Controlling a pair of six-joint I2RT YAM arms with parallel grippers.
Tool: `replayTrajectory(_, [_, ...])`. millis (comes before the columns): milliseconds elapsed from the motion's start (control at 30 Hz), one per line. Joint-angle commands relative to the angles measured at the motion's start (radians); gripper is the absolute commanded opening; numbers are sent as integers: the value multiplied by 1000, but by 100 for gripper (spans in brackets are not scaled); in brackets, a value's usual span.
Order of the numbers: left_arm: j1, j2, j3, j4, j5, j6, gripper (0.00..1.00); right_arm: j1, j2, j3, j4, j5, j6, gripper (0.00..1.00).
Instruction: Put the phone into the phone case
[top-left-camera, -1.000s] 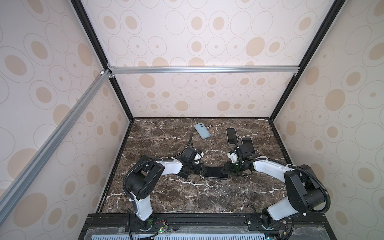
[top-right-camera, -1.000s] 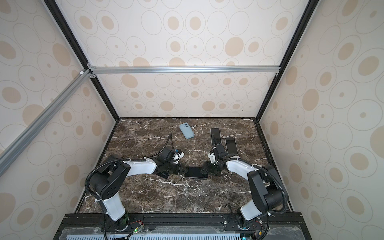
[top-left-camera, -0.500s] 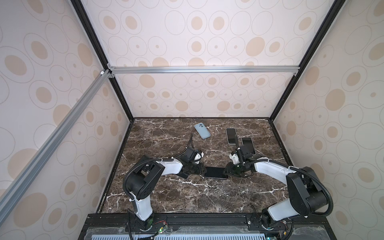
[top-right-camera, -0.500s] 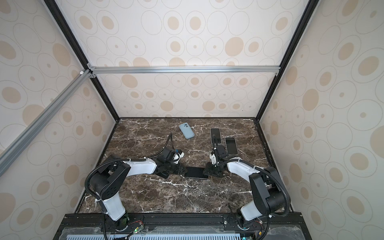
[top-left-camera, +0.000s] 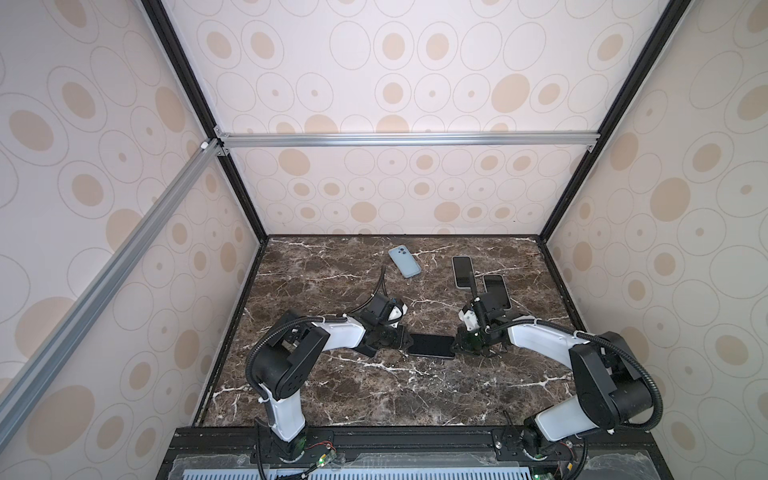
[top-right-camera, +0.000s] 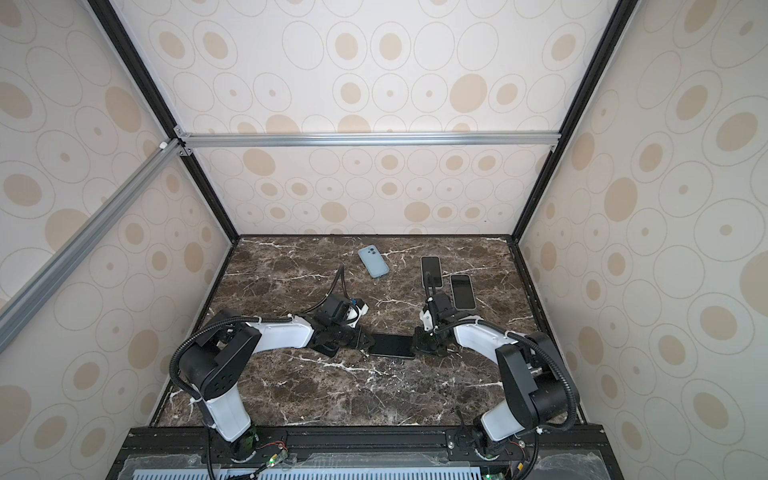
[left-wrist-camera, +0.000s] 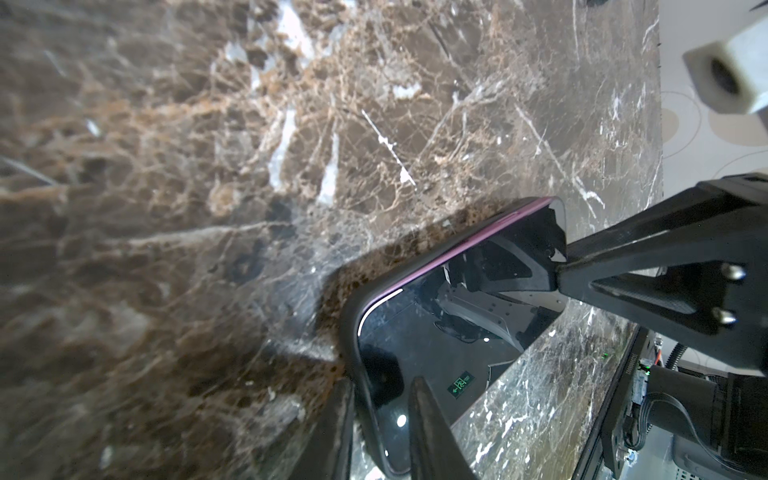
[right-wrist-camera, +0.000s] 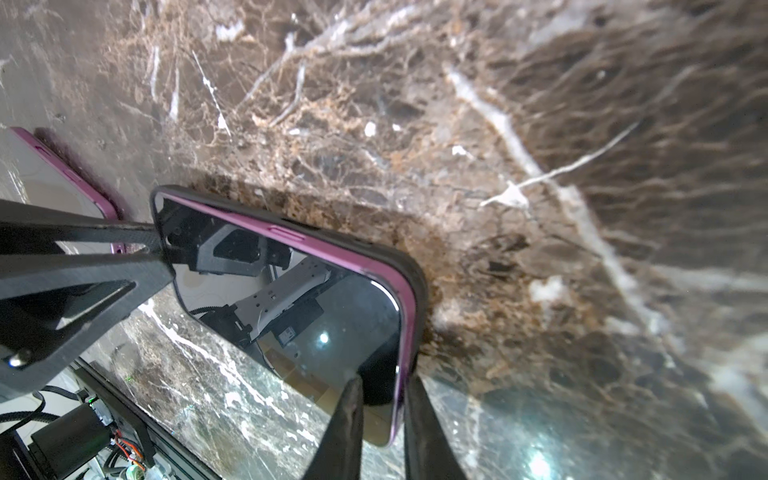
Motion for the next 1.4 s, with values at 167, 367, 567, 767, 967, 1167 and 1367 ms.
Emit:
replayTrajectory(167, [-25,45,12,-59,2,18,24,32,62,-6,47,-32,-1,14])
replayTrajectory(367, [-28,41,18,-71,-11,27,24,34,62,-6,24,1,-13,15])
replayTrajectory(567, [-27,26,23,-93,-53,42,24,38,-4,18,-52,47,-24,27])
replayTrajectory(767, [-23,3,24,-105,-100,55,24,39,-101,41,-142,102,-39,34])
replayTrajectory(967, [-18,-2,25,-105,-99,54,24,38,-115,21,-155,109,-42,30])
replayTrajectory(1167, [-17,-4,25,-105,-98,55,22,38,-78,0,-100,96,-32,23])
replayTrajectory(1367, [-17,-3,22,-103,-97,54,19,40,-22,1,-71,95,-36,19])
